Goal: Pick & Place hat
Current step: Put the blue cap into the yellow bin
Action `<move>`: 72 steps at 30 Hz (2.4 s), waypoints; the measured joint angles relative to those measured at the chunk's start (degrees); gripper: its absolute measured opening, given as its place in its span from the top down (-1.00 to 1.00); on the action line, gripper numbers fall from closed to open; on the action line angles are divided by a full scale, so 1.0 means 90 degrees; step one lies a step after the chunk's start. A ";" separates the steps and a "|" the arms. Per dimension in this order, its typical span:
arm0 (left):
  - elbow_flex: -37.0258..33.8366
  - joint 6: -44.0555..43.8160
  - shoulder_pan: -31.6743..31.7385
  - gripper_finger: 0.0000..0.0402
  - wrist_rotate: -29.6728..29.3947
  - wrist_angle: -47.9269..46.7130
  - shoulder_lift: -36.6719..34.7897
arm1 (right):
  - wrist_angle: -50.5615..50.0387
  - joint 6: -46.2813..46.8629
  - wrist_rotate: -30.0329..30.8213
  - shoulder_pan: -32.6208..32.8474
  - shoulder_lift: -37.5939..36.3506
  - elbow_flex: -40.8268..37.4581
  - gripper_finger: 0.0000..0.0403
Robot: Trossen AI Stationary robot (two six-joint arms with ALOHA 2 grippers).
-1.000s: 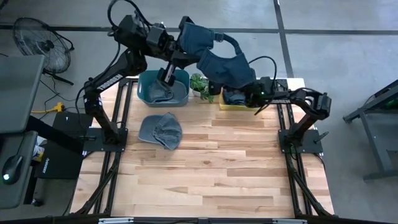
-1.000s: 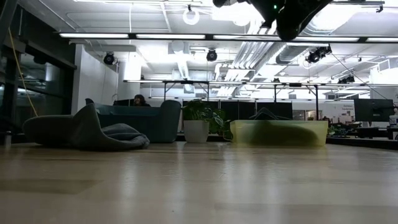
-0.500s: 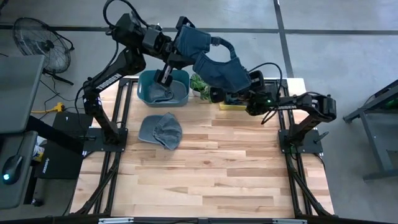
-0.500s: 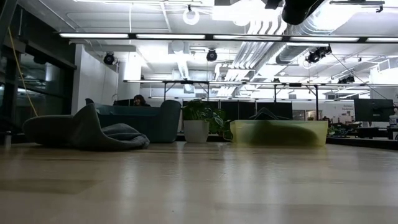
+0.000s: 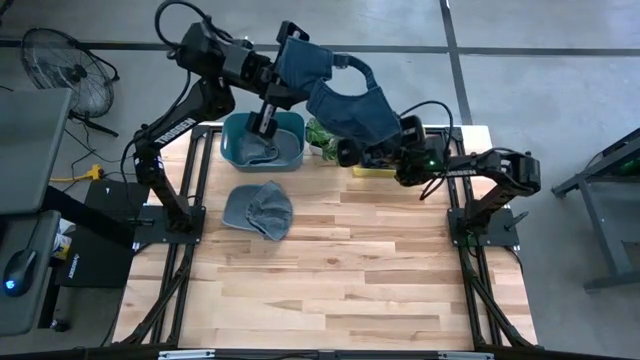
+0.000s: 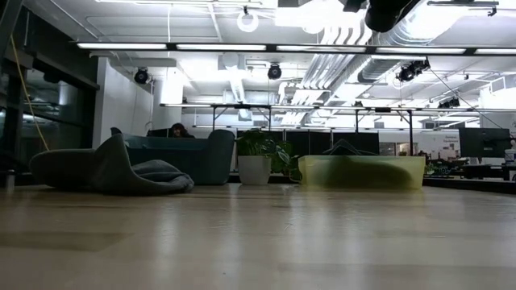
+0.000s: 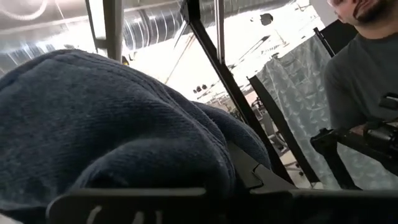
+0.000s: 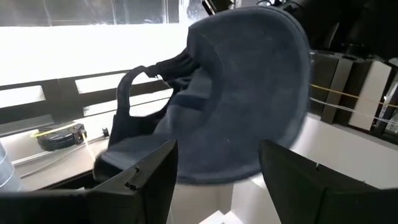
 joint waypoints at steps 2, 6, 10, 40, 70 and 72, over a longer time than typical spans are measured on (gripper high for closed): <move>0.0000 0.0002 0.0000 0.98 -0.0003 0.0160 0.0000 | -0.0013 -0.0001 -0.0018 0.0005 0.0004 0.0000 -0.08; 0.0000 0.0002 0.0000 0.98 -0.0001 0.0190 0.0000 | -0.0017 -0.0003 -0.0059 0.0005 0.0022 0.0000 -0.08; 0.0000 0.0005 0.0090 0.98 0.0012 0.0236 0.0000 | -0.0026 0.0008 -0.0062 0.0046 0.0024 0.0000 -0.08; 0.0000 -0.0171 0.0160 0.98 0.0720 0.0174 0.0000 | 0.0008 0.0663 0.0191 0.0554 0.0029 0.0000 -0.08; 0.0000 -0.0192 0.0133 0.98 0.1224 0.0141 0.0000 | -0.0122 0.0573 -0.0024 0.1198 0.0029 0.0000 -0.08; 0.0001 -0.0189 0.0069 0.98 0.1220 0.0141 0.0000 | -0.0121 0.0503 0.0005 0.1159 0.0029 0.0000 -0.08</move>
